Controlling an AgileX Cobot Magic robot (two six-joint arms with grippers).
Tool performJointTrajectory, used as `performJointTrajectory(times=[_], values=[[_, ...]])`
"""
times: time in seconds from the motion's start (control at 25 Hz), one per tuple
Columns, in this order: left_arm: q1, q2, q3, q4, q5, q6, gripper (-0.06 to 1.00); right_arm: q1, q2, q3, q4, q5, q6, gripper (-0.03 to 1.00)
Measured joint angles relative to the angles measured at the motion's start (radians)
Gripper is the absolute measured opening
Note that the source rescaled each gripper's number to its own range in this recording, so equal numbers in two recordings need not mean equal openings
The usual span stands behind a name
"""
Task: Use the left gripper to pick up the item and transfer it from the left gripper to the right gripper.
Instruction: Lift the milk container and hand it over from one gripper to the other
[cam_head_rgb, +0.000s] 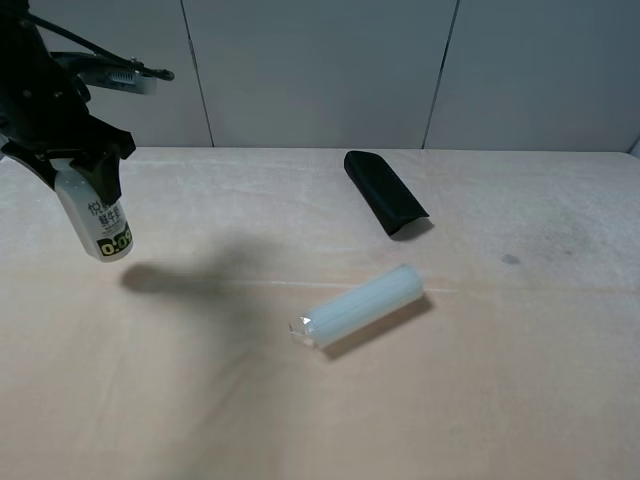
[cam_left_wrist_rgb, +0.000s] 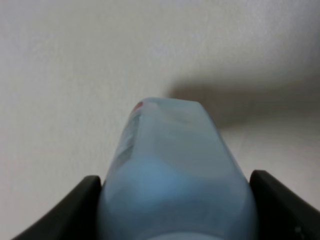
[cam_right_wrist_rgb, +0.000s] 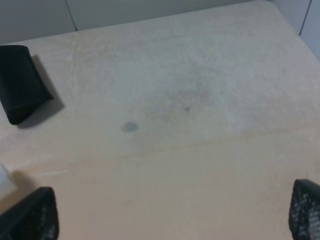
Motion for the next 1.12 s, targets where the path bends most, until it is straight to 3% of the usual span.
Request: performJointTrajectory(times=[0.24,0.4,0.76,1.12], values=[[0.0,-0.021,-0.006,-0.058,0.014,-0.024,0.03,0.0,0.0,0.0,0.0,0.0,0.0,1.0],[0.0,-0.043,-0.011,-0.184,0.009,-0.018,0.03,0.0,0.0,0.0,0.0,0.0,0.0,1.0],[-0.004,-0.048,-0.011,-0.554,-0.041,0.098,0.03,0.0,0.0,0.0,0.0,0.0,0.0,1.0],[-0.098,-0.048,-0.01,-0.727,-0.142,0.191,0.03,0.0,0.0,0.0,0.0,0.0,0.0,1.0]])
